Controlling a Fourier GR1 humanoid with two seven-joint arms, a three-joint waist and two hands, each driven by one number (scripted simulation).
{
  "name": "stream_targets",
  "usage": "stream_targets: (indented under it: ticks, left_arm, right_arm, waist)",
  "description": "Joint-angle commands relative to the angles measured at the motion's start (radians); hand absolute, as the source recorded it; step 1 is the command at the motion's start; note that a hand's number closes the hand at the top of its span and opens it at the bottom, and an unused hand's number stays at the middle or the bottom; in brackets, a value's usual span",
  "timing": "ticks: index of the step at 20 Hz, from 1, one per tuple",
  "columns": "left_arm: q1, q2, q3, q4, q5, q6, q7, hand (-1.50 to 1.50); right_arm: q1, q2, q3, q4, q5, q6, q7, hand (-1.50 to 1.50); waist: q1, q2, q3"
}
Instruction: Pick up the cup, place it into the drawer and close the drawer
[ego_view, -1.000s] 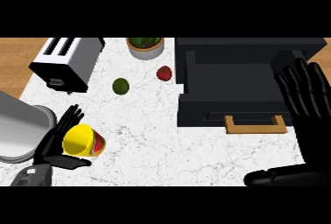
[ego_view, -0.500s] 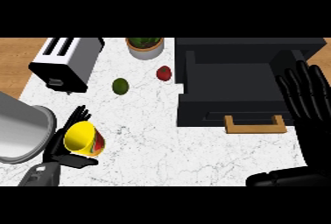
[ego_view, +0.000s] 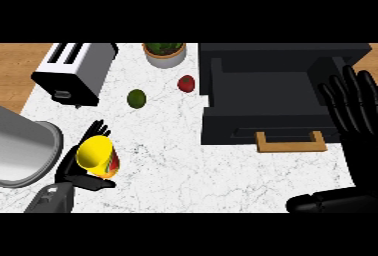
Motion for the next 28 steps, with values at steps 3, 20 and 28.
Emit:
stream_targets:
  ticks: [3, 20, 28]
  left_arm:
    - [0.0, 0.006, -0.006, 0.012, 0.039, -0.226, -0.094, -1.5]
    - [0.023, -0.075, 0.136, -0.094, 0.184, 0.186, -0.191, 1.5]
    - [0.081, -0.175, 0.083, -0.317, 0.207, 0.217, -0.192, 1.5]
  right_arm:
    - [-0.002, 0.016, 0.034, -0.027, 0.02, -0.014, 0.02, -1.5]
    - [-0.008, -0.008, -0.018, 0.015, -0.007, 0.004, 0.0, -1.5]
    - [0.015, 0.0, -0.028, 0.053, -0.001, 0.02, -0.065, -1.5]
  waist:
    - [0.002, -0.001, -0.001]
    - [0.022, -0.003, 0.002]
    - [0.023, -0.006, 0.003]
